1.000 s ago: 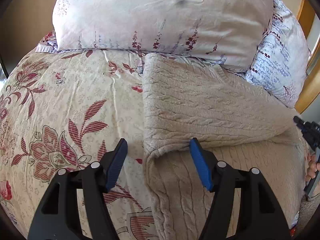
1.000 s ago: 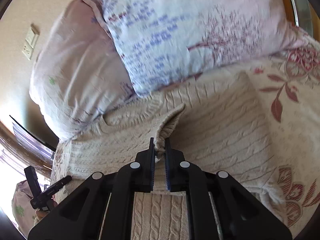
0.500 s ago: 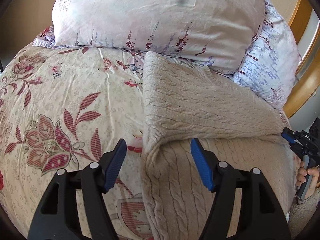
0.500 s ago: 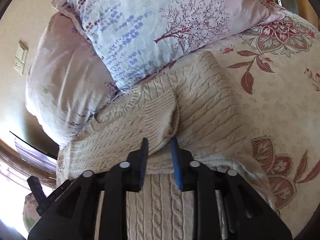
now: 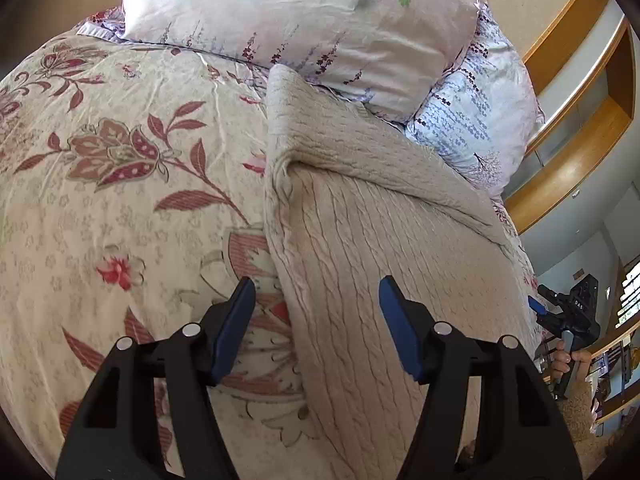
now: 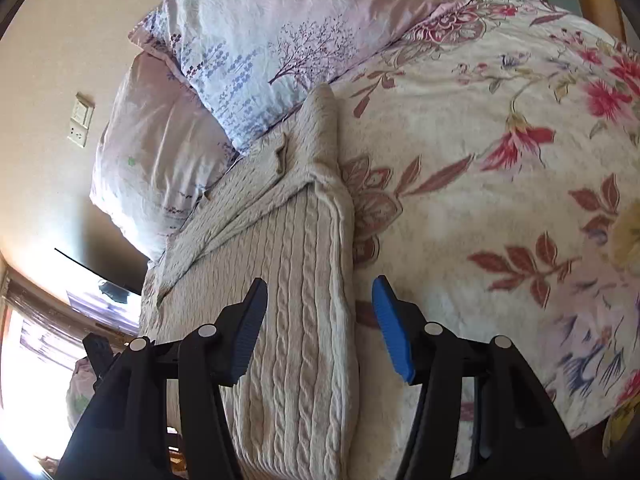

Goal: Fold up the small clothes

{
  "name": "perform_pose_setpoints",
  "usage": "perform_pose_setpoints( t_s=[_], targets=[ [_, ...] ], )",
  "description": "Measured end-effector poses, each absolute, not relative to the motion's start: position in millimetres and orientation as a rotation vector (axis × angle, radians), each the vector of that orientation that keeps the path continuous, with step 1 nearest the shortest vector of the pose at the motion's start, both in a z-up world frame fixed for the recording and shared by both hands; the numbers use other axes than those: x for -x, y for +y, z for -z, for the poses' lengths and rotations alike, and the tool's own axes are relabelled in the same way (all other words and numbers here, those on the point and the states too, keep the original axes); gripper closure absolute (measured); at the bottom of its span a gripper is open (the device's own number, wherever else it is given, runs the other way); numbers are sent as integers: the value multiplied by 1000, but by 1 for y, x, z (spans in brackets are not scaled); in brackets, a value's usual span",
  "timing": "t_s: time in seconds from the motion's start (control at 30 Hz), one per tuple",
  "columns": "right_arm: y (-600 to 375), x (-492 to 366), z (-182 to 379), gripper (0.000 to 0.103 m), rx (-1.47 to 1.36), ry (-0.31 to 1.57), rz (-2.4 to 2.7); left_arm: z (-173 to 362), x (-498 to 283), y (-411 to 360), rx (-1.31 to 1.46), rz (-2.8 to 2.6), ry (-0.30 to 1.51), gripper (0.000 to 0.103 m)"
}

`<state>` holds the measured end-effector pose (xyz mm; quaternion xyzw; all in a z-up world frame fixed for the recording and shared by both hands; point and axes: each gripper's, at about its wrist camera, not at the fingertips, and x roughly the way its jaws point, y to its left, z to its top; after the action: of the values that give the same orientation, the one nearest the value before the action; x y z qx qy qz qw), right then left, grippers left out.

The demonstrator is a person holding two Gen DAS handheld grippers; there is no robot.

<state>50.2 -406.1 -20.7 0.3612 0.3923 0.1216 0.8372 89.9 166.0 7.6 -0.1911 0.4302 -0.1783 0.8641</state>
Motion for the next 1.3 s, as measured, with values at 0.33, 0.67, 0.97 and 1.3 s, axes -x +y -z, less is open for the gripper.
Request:
perform_pose_setpoints(
  t_s=[0.33,0.67,0.97,1.3],
  targets=[
    [-389,-6,40,70,-863,847,-418,1,-35,155,531,506,915,55],
    [-372,26,50,89,-869,868,-546,7,2,142,548,593,951,69],
    [-357,27,18,95,-726,783,-542,1,4,134,490,598,947,96],
    [-367,18,-47,95,-557,480,-405,-52,-35,161,476,488,760,96]
  ],
)
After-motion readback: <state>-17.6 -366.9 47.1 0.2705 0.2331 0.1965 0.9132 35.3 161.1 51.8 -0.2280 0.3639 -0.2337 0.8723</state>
